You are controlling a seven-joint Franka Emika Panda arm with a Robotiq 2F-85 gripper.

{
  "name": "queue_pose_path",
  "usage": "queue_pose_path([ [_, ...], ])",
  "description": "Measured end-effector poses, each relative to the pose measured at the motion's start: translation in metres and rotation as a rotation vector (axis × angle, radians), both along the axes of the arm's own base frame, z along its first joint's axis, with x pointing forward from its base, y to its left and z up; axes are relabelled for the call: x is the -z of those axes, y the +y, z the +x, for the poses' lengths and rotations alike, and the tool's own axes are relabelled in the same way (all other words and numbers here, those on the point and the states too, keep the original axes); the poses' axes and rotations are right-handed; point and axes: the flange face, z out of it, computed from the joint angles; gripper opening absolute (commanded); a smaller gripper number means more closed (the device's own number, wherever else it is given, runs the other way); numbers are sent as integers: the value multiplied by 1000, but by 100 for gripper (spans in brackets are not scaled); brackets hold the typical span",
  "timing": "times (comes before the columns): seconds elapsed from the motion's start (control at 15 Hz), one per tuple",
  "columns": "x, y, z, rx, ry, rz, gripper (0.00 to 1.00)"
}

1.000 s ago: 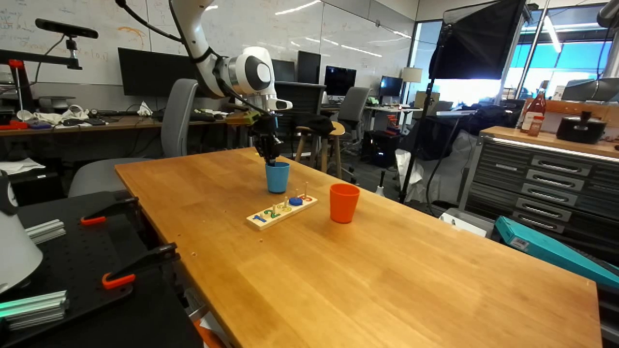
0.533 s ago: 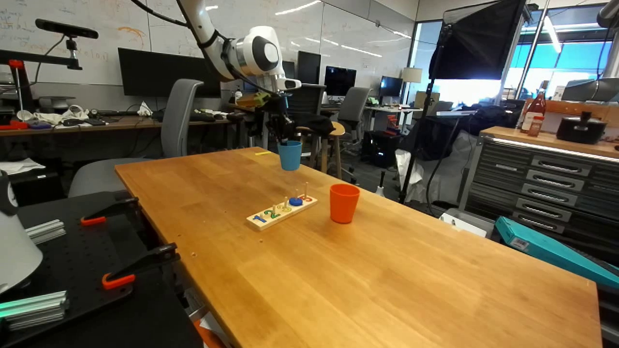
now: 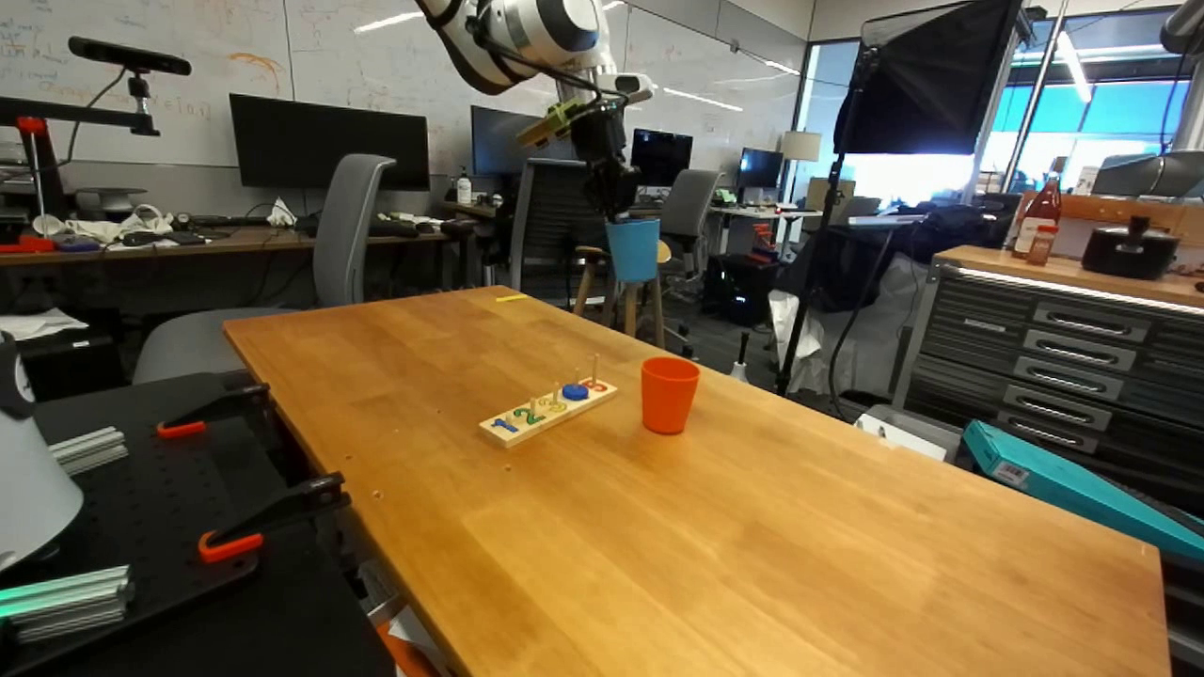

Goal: Put the blue cup inside the orange cup

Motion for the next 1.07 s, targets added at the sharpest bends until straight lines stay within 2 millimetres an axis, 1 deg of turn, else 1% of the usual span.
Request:
queue_pose_path([
  [0.07,-3,-16,0,20,0,-11,1],
  [0.2,-4,-44,1,53,-1,-33,1],
  [0.33,2,-67,1,80,6,-57,1],
  [0.47,13,-83,0,104,20,-76,1],
  [0.67,35,-93,-1,123,50,-95,1],
  [0.87,54,-95,-2,136,75,-100,1],
  [1.07,68,-98,-2,142,94,-104,1],
])
